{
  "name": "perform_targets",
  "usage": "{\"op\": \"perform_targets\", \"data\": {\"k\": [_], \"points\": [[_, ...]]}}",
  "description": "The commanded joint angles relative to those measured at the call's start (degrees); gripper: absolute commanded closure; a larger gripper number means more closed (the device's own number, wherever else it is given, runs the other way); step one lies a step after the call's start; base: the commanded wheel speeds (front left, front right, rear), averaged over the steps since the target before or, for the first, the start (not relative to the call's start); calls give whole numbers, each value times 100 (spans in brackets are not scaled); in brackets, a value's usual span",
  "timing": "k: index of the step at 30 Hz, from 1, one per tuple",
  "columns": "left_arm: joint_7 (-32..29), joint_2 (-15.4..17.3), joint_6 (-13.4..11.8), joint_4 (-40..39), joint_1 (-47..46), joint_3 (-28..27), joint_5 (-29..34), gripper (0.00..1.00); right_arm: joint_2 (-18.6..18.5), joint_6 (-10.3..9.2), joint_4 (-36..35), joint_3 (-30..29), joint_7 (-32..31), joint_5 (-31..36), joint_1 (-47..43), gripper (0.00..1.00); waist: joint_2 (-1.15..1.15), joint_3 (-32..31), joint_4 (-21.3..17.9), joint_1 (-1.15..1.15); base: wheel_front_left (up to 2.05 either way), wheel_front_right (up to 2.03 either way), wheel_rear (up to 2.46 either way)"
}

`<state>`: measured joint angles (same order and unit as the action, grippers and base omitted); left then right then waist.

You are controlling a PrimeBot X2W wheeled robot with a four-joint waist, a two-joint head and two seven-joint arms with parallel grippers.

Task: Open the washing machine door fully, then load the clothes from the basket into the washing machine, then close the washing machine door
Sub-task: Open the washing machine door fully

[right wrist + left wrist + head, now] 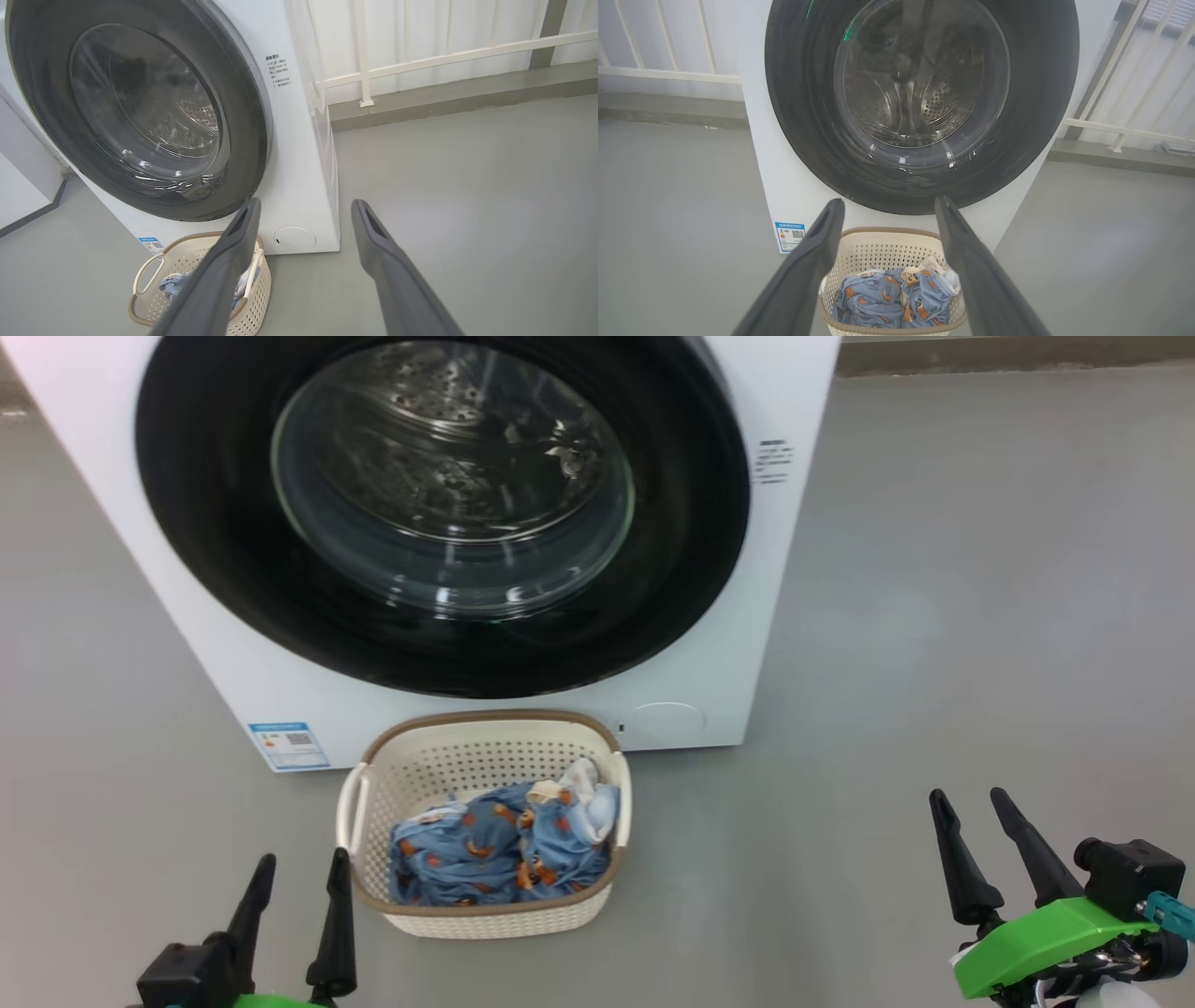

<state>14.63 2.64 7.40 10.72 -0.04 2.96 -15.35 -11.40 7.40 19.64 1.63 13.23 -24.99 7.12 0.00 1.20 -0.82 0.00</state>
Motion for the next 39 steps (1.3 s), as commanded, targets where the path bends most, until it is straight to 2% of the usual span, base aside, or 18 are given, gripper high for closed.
{"op": "perform_targets", "data": {"k": [1, 14, 26, 27, 29, 39], "points": [[37, 48, 9, -168, -228, -207, -3, 0, -53, 9, -153, 102, 44, 21, 124, 0, 0, 11, -3, 0, 123, 123, -246], [37, 41, 9, -228, -276, -177, -281, 0, -42, 9, -156, 75, 55, -1, 150, 0, 0, 60, -5, 0, 107, 102, -208], [37, 35, 9, -230, -274, -118, -315, 0, -18, 9, -152, 75, 70, -55, 193, 0, 0, 85, 22, 0, 22, 22, -44], [37, 34, 9, -232, -275, -110, -321, 0, -8, 9, -154, 82, 74, -86, 213, 49, 0, 91, 28, 0, 0, 0, 0], [37, 32, 9, -239, -272, -92, -334, 0, 24, 9, -164, 93, 85, -186, 267, 100, 0, 104, 40, 0, 0, 0, 0], [37, 26, 9, -273, -355, 11, -375, 0, 248, 9, -473, 77, 171, -1269, 927, 100, 0, 261, 132, 0, 0, 0, 0]]}}
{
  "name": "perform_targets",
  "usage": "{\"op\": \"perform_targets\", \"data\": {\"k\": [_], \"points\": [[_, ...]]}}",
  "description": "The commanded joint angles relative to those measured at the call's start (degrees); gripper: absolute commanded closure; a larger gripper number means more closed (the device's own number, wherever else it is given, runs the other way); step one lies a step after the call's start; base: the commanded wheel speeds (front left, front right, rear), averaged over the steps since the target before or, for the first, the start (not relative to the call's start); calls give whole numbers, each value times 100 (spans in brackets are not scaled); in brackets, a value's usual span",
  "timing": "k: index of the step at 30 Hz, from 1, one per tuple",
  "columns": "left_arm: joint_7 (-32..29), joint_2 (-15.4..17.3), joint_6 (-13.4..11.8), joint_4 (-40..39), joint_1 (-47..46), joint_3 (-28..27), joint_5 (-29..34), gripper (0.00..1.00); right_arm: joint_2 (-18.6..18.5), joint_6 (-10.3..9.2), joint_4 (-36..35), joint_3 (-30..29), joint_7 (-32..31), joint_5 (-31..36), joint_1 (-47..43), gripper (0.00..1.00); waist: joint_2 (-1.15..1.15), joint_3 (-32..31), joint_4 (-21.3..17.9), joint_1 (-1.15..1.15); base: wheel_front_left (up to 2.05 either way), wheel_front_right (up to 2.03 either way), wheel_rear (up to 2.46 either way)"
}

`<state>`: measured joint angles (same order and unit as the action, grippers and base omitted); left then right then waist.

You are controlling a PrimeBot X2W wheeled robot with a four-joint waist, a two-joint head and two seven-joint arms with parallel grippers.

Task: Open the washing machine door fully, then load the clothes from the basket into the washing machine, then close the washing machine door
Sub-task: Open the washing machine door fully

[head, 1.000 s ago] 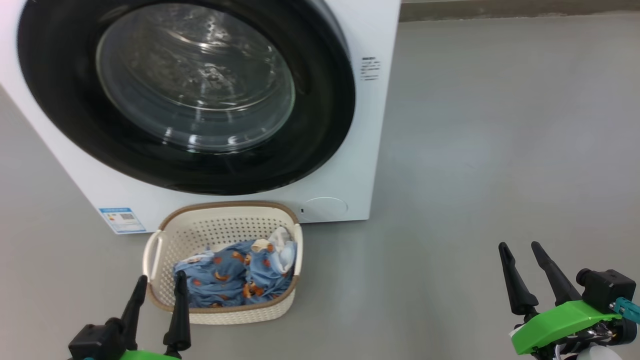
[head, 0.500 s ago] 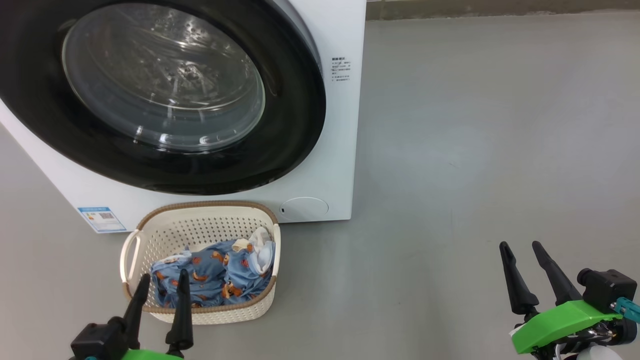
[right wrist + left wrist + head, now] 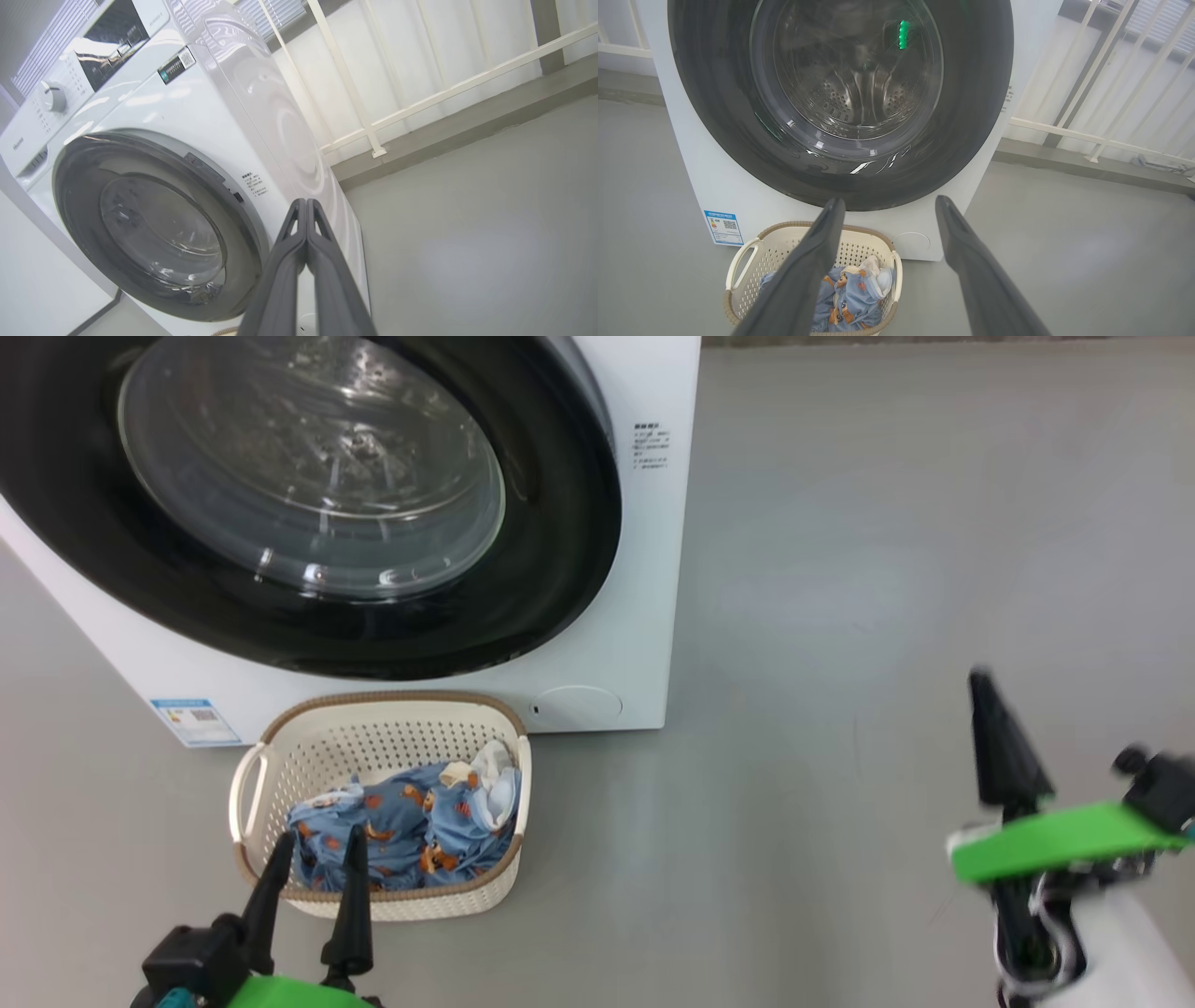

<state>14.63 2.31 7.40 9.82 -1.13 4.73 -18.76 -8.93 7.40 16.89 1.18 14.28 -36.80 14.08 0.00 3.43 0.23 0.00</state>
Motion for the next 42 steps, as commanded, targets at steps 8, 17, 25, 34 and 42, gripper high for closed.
{"op": "perform_targets", "data": {"k": [8, 17, 25, 34, 42], "points": [[37, 58, 9, -240, -472, -21, -111, 0, 175, 9, -793, 43, 71, -1338, 1055, 100, 0, 289, 207, 0, 0, 0, 0], [37, 57, 9, -266, -796, 251, -251, 0, -430, 9, -843, 562, 71, -2831, 1918, 100, 0, 639, 582, 0, 0, 0, 0], [37, 57, 9, -297, -1062, 410, -381, 0, -1055, 9, -435, 899, -809, -4840, 2799, 100, 0, 1082, 896, 0, 0, 0, 0], [37, 57, 9, -358, -1364, 660, -563, 0, -1496, 9, 173, 909, -2603, -5799, 3597, 100, 0, 1554, 1209, 0, 0, 0, 0], [37, 57, -78, -474, -1604, 920, -745, 0, -1561, 9, 543, 807, -3754, -6067, 4330, 100, 0, 1971, 1388, 0, 0, 0, 0]]}}
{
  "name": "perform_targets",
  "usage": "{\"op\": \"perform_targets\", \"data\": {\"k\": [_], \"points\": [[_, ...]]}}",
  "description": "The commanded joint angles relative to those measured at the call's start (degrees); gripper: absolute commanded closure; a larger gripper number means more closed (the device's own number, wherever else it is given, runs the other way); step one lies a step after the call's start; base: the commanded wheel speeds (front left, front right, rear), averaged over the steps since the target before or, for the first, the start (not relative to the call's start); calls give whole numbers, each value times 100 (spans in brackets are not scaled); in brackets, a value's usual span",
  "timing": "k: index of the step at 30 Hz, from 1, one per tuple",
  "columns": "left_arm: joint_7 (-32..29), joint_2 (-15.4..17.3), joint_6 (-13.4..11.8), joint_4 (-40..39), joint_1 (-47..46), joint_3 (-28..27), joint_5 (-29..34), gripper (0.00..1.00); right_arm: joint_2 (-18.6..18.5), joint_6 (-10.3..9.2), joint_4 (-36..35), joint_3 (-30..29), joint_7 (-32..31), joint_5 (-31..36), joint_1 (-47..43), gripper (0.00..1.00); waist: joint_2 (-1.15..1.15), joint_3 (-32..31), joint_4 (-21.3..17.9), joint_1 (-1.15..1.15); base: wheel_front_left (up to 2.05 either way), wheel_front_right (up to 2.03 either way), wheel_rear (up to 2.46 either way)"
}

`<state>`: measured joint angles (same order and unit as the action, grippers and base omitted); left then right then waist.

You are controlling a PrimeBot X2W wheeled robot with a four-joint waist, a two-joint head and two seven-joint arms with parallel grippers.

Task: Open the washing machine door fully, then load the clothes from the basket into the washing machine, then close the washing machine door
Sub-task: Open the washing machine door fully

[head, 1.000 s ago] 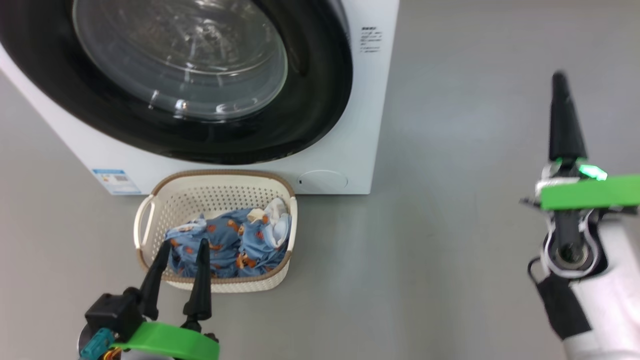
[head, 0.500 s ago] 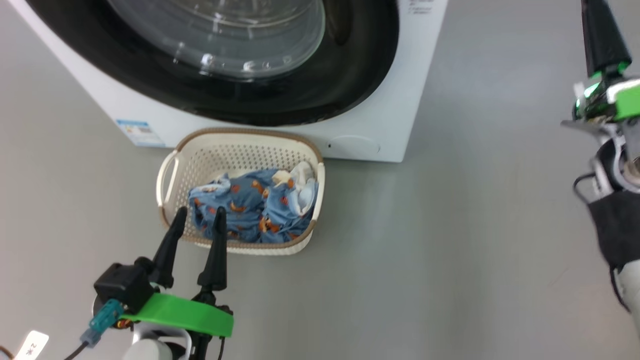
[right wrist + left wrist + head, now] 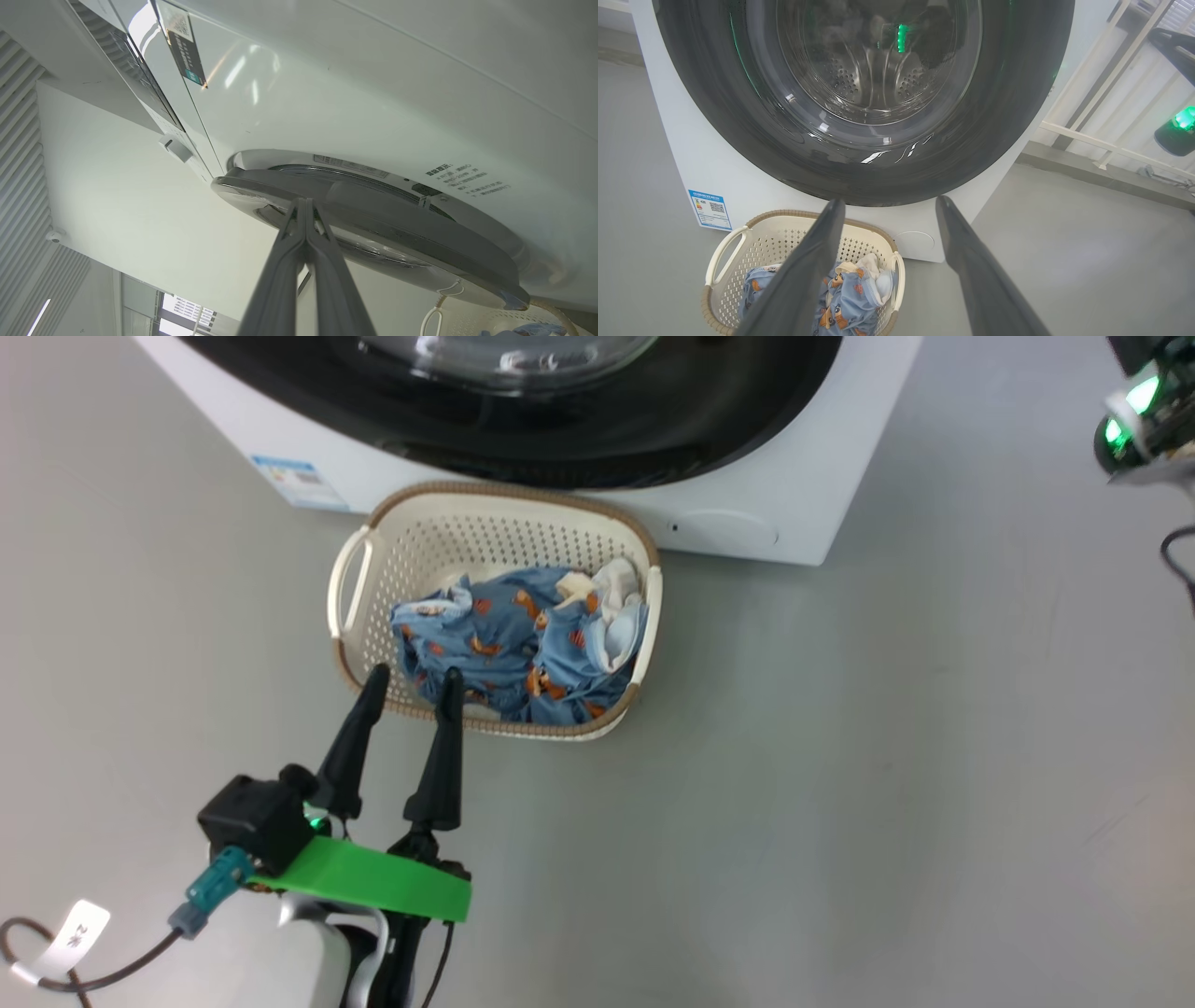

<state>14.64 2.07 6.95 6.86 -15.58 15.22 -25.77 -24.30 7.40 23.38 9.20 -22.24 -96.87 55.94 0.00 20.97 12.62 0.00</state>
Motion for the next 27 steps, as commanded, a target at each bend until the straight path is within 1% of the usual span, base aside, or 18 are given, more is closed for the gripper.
{"op": "perform_targets", "data": {"k": [1, 12, 17, 27], "points": [[36, 81, -43, -189, -187, -89, -61, 0, -26, 9, -55, -12, -181, -53, 222, 100, 0, 259, 168, 0, 0, 0, 0], [36, 81, -130, -422, -485, 253, -245, 0, -10, 9, 424, 18, -946, 102, 984, 100, 0, 728, 386, 0, 0, 0, 0], [36, 81, -149, -470, -526, 325, -312, 0, 65, 9, 580, 35, -1059, 206, 1279, 100, 0, 876, 446, 0, 0, 0, 0], [36, 81, -175, -550, -586, 434, -385, 0, 162, 9, 758, 21, -1162, 334, 1592, 100, 0, 1039, 569, 0, 0, 0, 0]]}}
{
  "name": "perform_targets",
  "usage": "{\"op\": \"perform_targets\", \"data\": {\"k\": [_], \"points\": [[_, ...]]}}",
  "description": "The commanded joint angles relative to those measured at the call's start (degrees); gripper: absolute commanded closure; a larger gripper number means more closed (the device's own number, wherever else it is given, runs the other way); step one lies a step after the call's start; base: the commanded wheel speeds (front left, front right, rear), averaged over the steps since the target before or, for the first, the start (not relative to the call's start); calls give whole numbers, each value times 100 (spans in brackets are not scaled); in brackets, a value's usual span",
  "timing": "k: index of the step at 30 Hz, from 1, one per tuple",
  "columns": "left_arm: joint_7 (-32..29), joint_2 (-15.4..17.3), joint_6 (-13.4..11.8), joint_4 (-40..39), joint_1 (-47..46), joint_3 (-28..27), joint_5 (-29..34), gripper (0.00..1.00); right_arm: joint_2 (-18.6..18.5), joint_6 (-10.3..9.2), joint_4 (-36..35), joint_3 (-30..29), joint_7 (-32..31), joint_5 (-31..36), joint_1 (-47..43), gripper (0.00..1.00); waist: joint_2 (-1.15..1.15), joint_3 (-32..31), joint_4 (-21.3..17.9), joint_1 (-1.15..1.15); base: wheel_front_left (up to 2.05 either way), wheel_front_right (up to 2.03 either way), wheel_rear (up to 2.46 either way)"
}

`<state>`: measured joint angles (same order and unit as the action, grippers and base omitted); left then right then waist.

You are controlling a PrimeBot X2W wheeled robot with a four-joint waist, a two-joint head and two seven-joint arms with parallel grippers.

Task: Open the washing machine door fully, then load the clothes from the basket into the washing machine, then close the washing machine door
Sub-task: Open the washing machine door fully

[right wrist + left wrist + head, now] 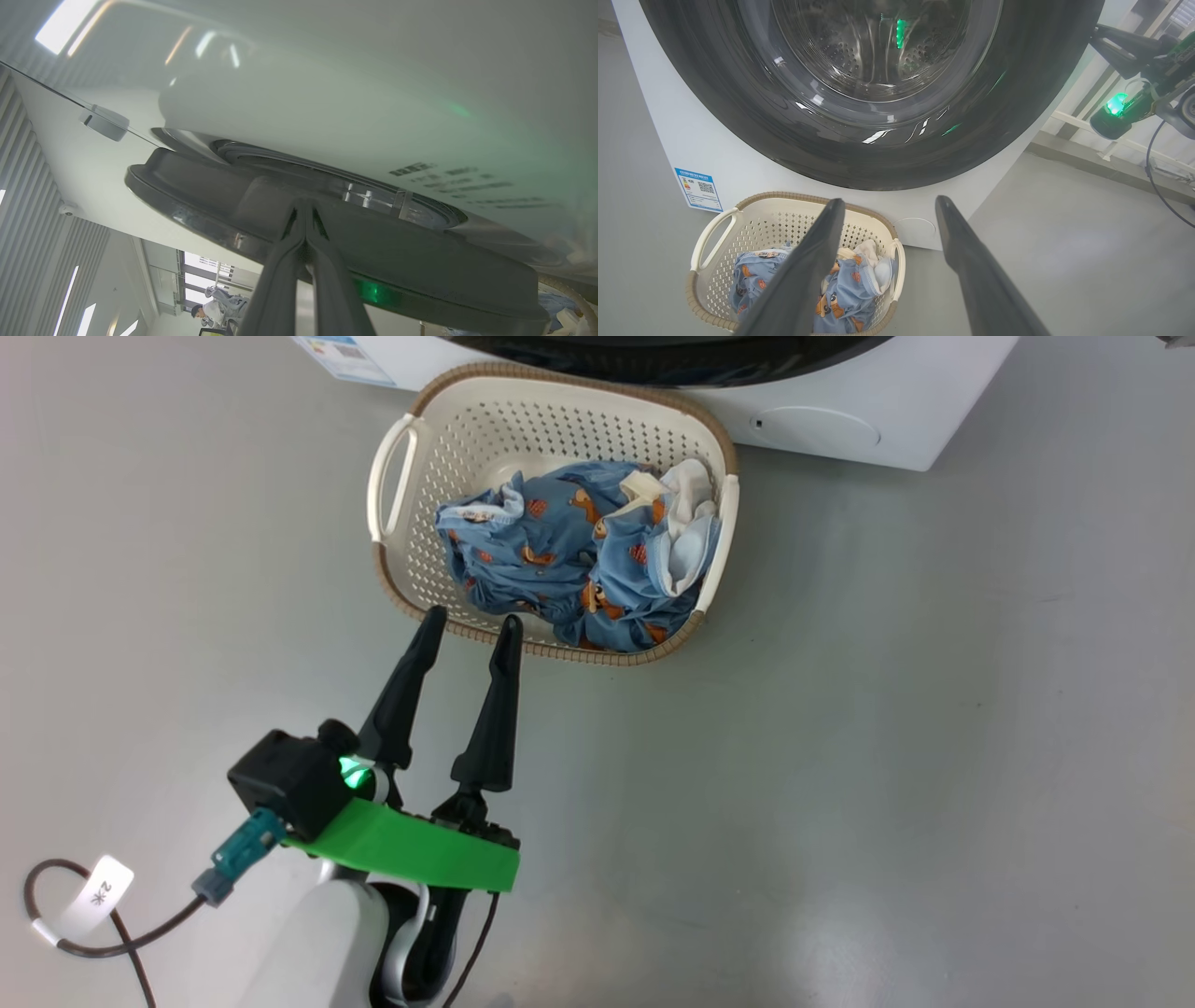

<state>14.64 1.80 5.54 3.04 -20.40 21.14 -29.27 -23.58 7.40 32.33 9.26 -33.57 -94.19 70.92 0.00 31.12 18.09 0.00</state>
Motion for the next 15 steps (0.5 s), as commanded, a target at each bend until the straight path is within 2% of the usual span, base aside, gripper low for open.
{"op": "perform_targets", "data": {"k": [1, 15], "points": [[36, 108, -40, -178, -106, -150, -41, 0, 99, 9, -131, 17, -38, 83, 114, 100, 0, 36, 29, 0, 0, 0, 0], [36, 108, -52, -211, -143, 14, -116, 0, 194, 9, -181, 95, -19, 361, 233, 100, 0, 129, 146, 0, 0, 0, 0]]}}
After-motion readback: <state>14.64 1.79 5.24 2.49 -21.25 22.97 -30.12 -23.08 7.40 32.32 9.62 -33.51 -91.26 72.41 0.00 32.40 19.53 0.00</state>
